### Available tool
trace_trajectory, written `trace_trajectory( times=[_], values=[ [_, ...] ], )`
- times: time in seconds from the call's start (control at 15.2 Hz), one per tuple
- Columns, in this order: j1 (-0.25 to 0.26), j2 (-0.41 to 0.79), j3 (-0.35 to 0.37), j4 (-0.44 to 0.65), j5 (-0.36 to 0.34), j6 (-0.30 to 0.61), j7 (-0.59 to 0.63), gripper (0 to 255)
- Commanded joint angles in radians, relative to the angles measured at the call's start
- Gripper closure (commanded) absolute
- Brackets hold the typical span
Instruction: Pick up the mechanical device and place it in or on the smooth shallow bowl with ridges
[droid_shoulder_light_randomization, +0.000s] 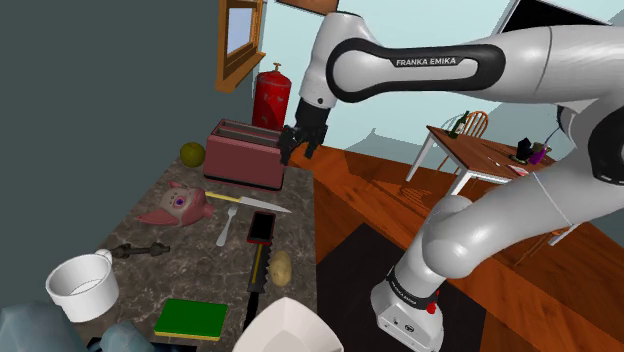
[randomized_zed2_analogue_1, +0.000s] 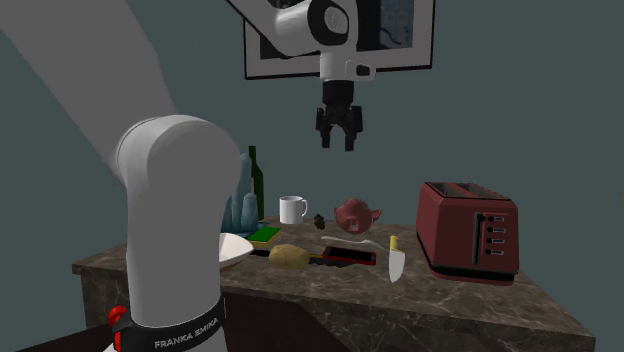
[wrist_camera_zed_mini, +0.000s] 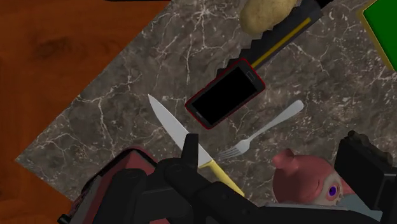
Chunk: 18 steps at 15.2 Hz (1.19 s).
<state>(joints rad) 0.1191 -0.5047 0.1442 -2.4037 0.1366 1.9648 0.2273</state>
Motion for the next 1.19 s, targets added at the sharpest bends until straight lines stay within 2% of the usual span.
trace_trajectory(
  times=[0.0, 0.53, 1.12],
  values=[
    [0.010, 0.062, 0.029, 0.013, 0.009, 0.059, 0.029, 0],
    [0.038, 0.319, 0.130, 0.105, -0.009, 0.255, 0.148, 0],
    [0.087, 0.646, 0.194, 0.306, -0.141, 0.400, 0.322, 0]
  ],
)
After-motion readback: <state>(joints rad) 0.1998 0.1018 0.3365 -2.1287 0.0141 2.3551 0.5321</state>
